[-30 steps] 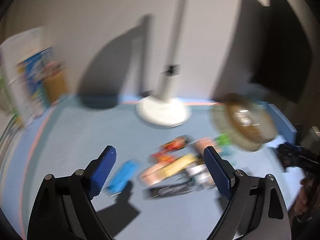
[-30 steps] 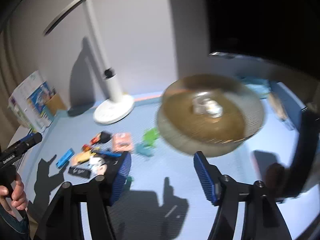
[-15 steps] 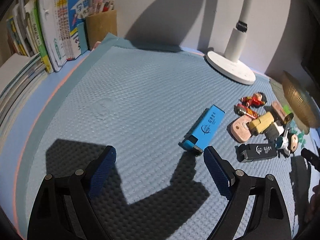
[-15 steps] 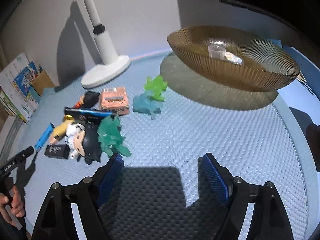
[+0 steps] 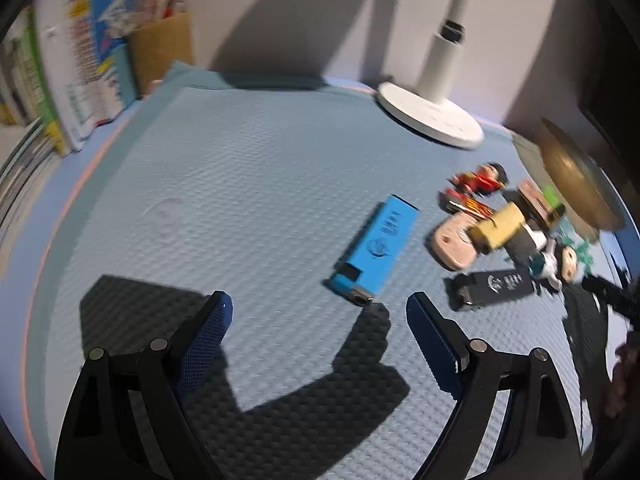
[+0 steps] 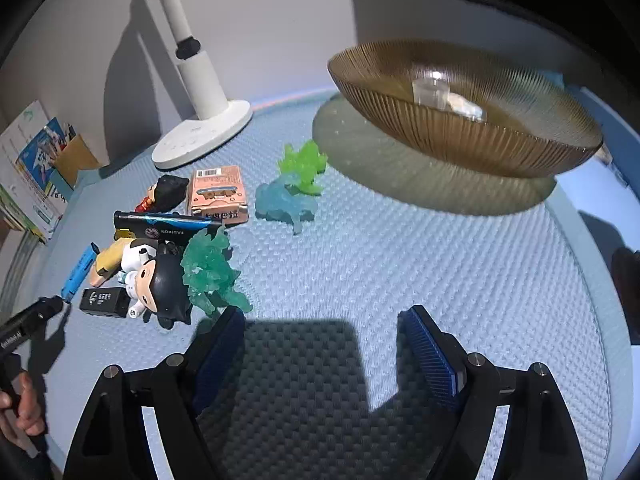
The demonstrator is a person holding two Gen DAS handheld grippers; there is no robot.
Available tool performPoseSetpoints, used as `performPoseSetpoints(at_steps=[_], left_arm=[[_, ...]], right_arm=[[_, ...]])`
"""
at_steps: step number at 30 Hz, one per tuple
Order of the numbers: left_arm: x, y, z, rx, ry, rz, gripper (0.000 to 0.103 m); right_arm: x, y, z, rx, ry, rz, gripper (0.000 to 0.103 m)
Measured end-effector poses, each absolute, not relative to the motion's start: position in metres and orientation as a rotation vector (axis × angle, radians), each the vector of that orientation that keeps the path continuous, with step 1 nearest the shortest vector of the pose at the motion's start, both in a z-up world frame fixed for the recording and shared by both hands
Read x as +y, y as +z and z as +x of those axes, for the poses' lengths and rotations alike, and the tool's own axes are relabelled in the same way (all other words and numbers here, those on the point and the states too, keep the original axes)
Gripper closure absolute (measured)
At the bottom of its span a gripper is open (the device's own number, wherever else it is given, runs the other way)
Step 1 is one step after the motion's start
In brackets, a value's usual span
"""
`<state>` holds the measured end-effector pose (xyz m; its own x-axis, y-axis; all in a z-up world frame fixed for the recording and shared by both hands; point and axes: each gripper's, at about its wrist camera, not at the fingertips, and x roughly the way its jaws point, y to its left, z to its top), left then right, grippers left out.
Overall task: Organize rigid objects
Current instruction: 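Move both grippers back toward the pile of objects, then grasp the blue lighter with the left gripper while the right grasps the green translucent figure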
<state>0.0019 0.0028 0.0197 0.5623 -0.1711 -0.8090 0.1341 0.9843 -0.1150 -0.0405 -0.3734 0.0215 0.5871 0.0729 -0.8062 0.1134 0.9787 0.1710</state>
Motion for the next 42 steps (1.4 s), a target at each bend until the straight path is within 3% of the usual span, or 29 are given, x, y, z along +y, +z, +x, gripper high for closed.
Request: performPoseSetpoints(at_steps=[6,7,9,12,18,19,21,23,26,29,32,42], left_arm=[[-0.013,0.029,0.027,0.967,-0.283,0.083,0.018],[-0.016,0.027,0.032,0.973,-0.301,0.1,0.021],[-0.021,0.02,0.041,1.001,-0.348,0.12,0.039],[-0.03,0.015,0.044,0.996,-0.362,0.155,0.041],[-0.038,0.013,0.043,0.954,-0.379,0.176,0.043],[-0.037,0.013,0.043,0.946,-0.379,0.176,0.045],[-0.038,0.015,0.043,0.932,-0.381,0.178,0.063],[-0.039,0.016,0.042,0.926,-0.389,0.178,0.075],[-0.041,0.018,0.041,0.919,-0.382,0.188,0.081],[-0.037,0.019,0.038,0.927,-0.38,0.164,0.082],[-0.032,0.02,0.034,0.938,-0.379,0.127,0.082],[-0.024,0.044,-0.007,0.903,-0.397,0.019,0.082]], right_arm=[[-0.374,0.047,-0.012,0.964,-0.014,0.195,0.022],[-0.372,0.047,-0.005,0.964,-0.015,0.18,0.026],[-0.369,0.042,0.012,0.991,-0.013,0.158,0.041],[-0.373,0.035,0.024,1.006,0.011,0.211,0.046],[-0.388,0.045,-0.004,0.922,0.057,0.301,0.046],[-0.388,0.048,-0.012,0.907,0.066,0.298,0.04],[-0.384,0.051,-0.021,0.891,0.104,0.294,0.025],[-0.37,0.049,-0.021,0.908,0.129,0.251,0.025],[-0.35,0.043,-0.009,0.921,0.154,0.196,0.044],[-0.332,0.037,0.002,0.936,0.156,0.14,0.051],[-0.324,0.032,0.004,0.942,0.171,0.115,0.079],[-0.356,0.076,-0.062,0.799,0.142,0.166,0.082]])
